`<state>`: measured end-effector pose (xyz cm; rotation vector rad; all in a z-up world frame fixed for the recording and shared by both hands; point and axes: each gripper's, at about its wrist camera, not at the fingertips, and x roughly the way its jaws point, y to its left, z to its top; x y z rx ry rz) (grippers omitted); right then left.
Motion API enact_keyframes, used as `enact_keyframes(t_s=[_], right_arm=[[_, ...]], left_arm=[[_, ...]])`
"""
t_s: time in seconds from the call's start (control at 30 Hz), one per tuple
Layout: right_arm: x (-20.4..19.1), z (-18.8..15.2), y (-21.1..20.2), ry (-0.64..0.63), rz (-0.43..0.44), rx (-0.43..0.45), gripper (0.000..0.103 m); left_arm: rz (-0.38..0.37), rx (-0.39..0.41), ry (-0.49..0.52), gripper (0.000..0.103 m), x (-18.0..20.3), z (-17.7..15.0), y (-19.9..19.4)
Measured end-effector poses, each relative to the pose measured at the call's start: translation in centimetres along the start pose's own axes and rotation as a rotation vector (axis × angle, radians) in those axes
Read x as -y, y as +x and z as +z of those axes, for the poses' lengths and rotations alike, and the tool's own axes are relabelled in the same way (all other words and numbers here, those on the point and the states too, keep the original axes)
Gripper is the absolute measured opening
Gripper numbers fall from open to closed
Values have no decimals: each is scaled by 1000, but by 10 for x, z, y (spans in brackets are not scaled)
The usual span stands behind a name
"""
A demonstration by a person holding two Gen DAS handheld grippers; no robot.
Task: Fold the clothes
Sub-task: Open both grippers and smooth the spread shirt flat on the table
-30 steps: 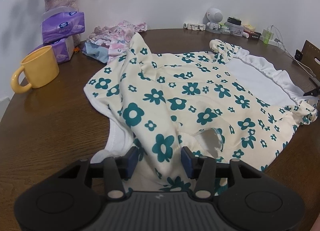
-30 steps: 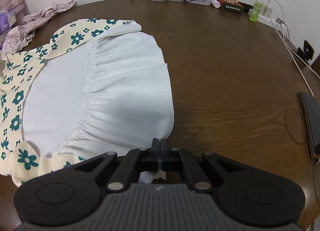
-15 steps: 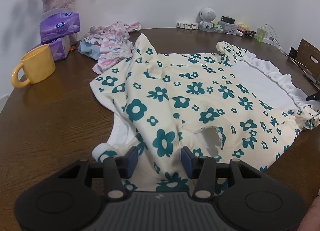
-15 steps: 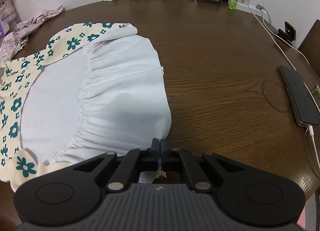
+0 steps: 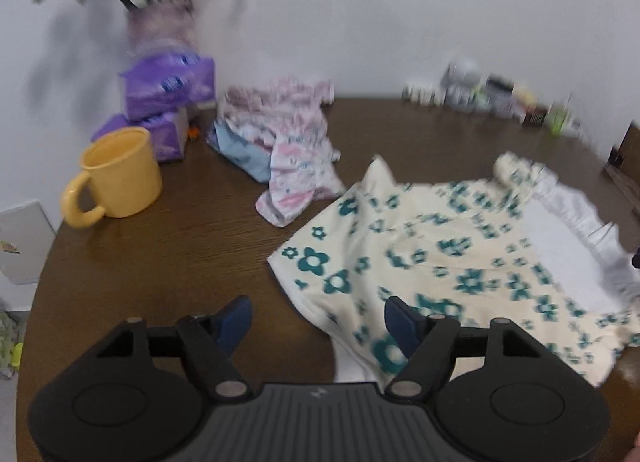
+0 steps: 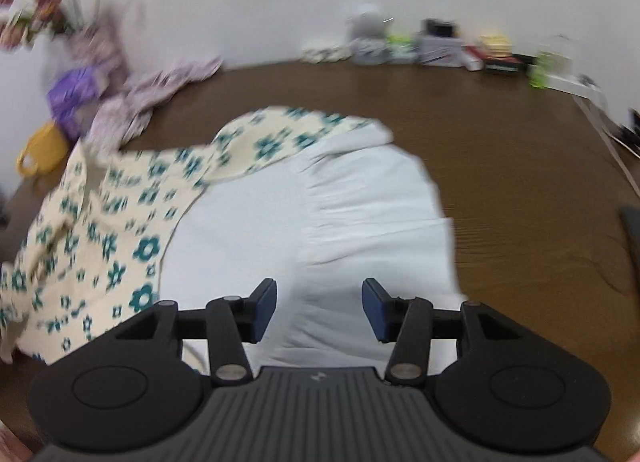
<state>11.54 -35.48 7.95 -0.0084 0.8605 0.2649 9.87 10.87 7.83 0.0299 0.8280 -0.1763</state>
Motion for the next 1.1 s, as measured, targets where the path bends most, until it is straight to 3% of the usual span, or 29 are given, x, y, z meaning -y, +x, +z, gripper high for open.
enact_keyframes(t_s=[0.17, 0.2, 0.27, 0.3, 0.43, 0.5, 0.6, 0.67, 0.77, 0.8, 0.83, 1.0, 1.1], right_arm=[[-10, -1, 34, 0, 6, -56, 48], [-10, -1, 36, 1, 3, -57, 48], [-9, -4, 39, 3, 0, -60, 48], [-8, -4, 40, -1, -2, -63, 48], [-12, -7, 47, -53, -41, -80, 48], [-14, -9, 48, -75, -54, -80, 49], [-11, -10, 48, -69, -46, -70, 49], [-10, -12, 47, -70, -41, -59, 49], [-10, -15, 46, -74, -34, -45, 52], [-10, -16, 46, -75, -31, -41, 52], [-10, -16, 45, -77, -29, -37, 52], [-12, -19, 46, -94, -16, -27, 61], [-13, -20, 46, -98, -15, -21, 62]], left_arm=[[-1, -117, 21, 57, -12, 27, 50], [-1, -141, 25, 50, -14, 32, 60], [-13, -142, 35, 30, -16, 34, 67], [-24, -145, 33, 4, -16, 35, 69], [-20, -62, 10, 5, -19, 48, 61], [21, -21, -46, 5, -31, 57, 57], [40, -10, -139, 5, -54, 65, 61], [32, -5, -131, 6, -54, 68, 59], [19, 4, -117, 26, -53, 71, 56], [15, 7, -113, 42, -53, 73, 55], [10, 10, -108, 50, -53, 74, 54], [-12, 24, -85, 59, -52, 80, 49], [-39, -49, 14, 58, -27, 89, 74]])
